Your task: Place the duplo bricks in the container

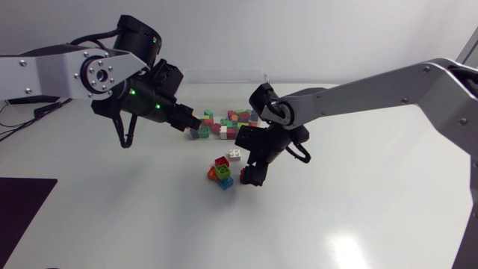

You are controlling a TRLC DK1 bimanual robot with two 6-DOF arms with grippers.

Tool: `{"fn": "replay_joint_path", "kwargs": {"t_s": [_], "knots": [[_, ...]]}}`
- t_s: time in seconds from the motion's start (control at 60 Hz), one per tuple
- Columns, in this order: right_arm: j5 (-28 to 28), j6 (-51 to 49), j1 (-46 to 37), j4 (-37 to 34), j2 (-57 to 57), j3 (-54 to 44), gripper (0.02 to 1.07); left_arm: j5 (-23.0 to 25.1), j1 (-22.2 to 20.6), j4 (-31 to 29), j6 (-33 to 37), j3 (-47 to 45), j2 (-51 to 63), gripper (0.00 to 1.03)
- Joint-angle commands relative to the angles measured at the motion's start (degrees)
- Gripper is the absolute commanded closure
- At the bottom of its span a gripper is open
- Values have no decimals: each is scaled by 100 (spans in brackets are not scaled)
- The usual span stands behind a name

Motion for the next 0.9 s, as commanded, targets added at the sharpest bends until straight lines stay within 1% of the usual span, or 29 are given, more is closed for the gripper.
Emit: {"fn": "replay_joint_path", "kwargs": {"t_s": [0.0, 0.067, 0.083, 0.1, 0.117, 0.167, 0.183, 0.2, 0.283, 0.35, 0.483, 0.883], "knots": [[34, -157, 85, -146, 277, 170, 31, 74, 40, -109, 144, 240, -193, 70], [69, -165, 103, -199, 391, 284, 40, 100, 48, -197, 153, 346, -255, 70], [78, -174, 103, -199, 391, 284, 41, 100, 48, -206, 153, 355, -255, 70], [131, -183, 120, -199, 435, 319, 45, 109, 48, -232, 179, 407, -272, 70], [149, -192, 129, -207, 462, 346, 47, 109, 48, -241, 188, 434, -290, 70], [157, -200, 138, -251, 523, 416, 52, 109, 57, -285, 205, 530, -316, 70], [157, -200, 138, -251, 523, 416, 52, 109, 57, -285, 205, 530, -316, 70], [184, -209, 138, -286, 567, 469, 57, 109, 84, -329, 223, 618, -316, 70], [192, -227, 138, -357, 673, 556, 64, 162, 136, -373, 232, 776, -281, 70], [236, -253, 147, -409, 769, 592, 75, 171, 163, -391, 249, 979, -211, 70], [307, -297, 156, -497, 699, 530, 78, 214, 172, -391, 223, 1418, 71, 70], [298, -271, -170, -910, -593, 231, 78, 337, 374, -250, -129, 3114, 1732, 69]]}}
